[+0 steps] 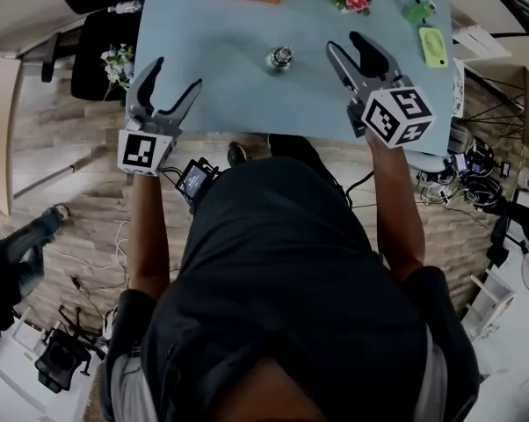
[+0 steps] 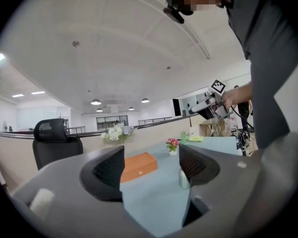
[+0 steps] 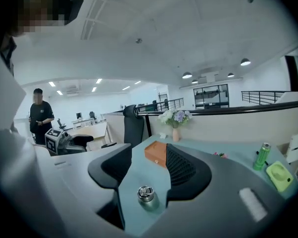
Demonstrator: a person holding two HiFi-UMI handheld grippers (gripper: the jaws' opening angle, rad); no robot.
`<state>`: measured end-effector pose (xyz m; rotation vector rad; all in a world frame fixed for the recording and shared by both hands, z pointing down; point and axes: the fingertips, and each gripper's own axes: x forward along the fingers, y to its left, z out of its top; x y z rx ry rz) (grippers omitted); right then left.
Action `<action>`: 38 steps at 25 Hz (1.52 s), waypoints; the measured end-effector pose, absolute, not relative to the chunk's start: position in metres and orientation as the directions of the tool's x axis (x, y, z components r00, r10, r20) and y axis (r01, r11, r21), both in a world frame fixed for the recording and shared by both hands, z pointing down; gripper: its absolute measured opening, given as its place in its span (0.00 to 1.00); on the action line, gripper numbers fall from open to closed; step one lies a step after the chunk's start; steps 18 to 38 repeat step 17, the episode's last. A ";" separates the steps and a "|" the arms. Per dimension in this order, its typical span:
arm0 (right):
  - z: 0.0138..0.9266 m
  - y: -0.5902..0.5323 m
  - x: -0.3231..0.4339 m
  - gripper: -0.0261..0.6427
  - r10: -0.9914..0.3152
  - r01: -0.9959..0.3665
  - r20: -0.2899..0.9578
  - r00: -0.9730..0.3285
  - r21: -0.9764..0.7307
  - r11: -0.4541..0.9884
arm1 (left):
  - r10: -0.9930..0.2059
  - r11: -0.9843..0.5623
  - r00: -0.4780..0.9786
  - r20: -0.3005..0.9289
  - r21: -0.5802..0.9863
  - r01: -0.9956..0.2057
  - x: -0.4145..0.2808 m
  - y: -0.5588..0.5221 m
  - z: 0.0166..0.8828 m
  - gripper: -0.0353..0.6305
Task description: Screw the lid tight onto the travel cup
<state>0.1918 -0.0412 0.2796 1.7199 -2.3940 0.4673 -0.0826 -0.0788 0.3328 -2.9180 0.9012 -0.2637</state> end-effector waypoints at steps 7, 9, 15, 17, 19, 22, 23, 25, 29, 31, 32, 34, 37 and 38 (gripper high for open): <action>0.247 -0.003 0.195 0.37 -0.934 -0.955 0.218 -0.284 -0.147 0.256 | -0.657 -0.751 0.748 0.095 -0.168 -0.639 -0.143 -0.057 0.303 0.64; 0.243 0.008 0.194 0.37 -0.941 -0.959 0.205 -0.269 -0.147 0.242 | -0.674 -0.736 0.733 0.089 -0.171 -0.655 -0.157 -0.052 0.301 0.64; 0.220 0.053 0.202 0.36 -0.957 -0.968 0.185 -0.225 -0.152 0.198 | -0.696 -0.716 0.712 0.093 -0.166 -0.679 -0.177 -0.023 0.291 0.63; 0.213 0.069 0.204 0.36 -0.960 -0.971 0.182 -0.212 -0.154 0.185 | -0.693 -0.718 0.715 0.093 -0.180 -0.673 -0.180 -0.011 0.286 0.63; 0.213 0.069 0.204 0.36 -0.960 -0.971 0.182 -0.212 -0.154 0.185 | -0.693 -0.718 0.715 0.093 -0.180 -0.673 -0.180 -0.011 0.286 0.63; 0.213 0.069 0.204 0.36 -0.960 -0.971 0.182 -0.212 -0.154 0.185 | -0.693 -0.718 0.715 0.093 -0.180 -0.673 -0.180 -0.011 0.286 0.63; 0.213 0.069 0.204 0.36 -0.960 -0.971 0.182 -0.212 -0.154 0.185 | -0.693 -0.718 0.715 0.093 -0.180 -0.673 -0.180 -0.011 0.286 0.63; 0.213 0.069 0.204 0.36 -0.960 -0.971 0.182 -0.212 -0.154 0.185 | -0.693 -0.718 0.715 0.093 -0.180 -0.673 -0.180 -0.011 0.286 0.63; 0.213 0.069 0.204 0.36 -0.960 -0.971 0.182 -0.212 -0.154 0.185 | -0.693 -0.718 0.715 0.093 -0.180 -0.673 -0.180 -0.011 0.286 0.63; 0.213 0.069 0.204 0.36 -0.960 -0.971 0.182 -0.212 -0.154 0.185 | -0.693 -0.718 0.715 0.093 -0.180 -0.673 -0.180 -0.011 0.286 0.63; 0.213 0.069 0.204 0.36 -0.960 -0.971 0.182 -0.212 -0.154 0.185 | -0.693 -0.718 0.715 0.093 -0.180 -0.673 -0.180 -0.011 0.286 0.63; 0.213 0.069 0.204 0.36 -0.960 -0.971 0.182 -0.212 -0.154 0.185 | -0.693 -0.718 0.715 0.093 -0.180 -0.673 -0.180 -0.011 0.286 0.63; 0.213 0.069 0.204 0.36 -0.960 -0.971 0.182 -0.212 -0.154 0.185 | -0.693 -0.718 0.715 0.093 -0.180 -0.673 -0.180 -0.011 0.286 0.63; 0.213 0.069 0.204 0.36 -0.960 -0.971 0.182 -0.212 -0.154 0.185 | -0.693 -0.718 0.715 0.093 -0.180 -0.673 -0.180 -0.011 0.286 0.63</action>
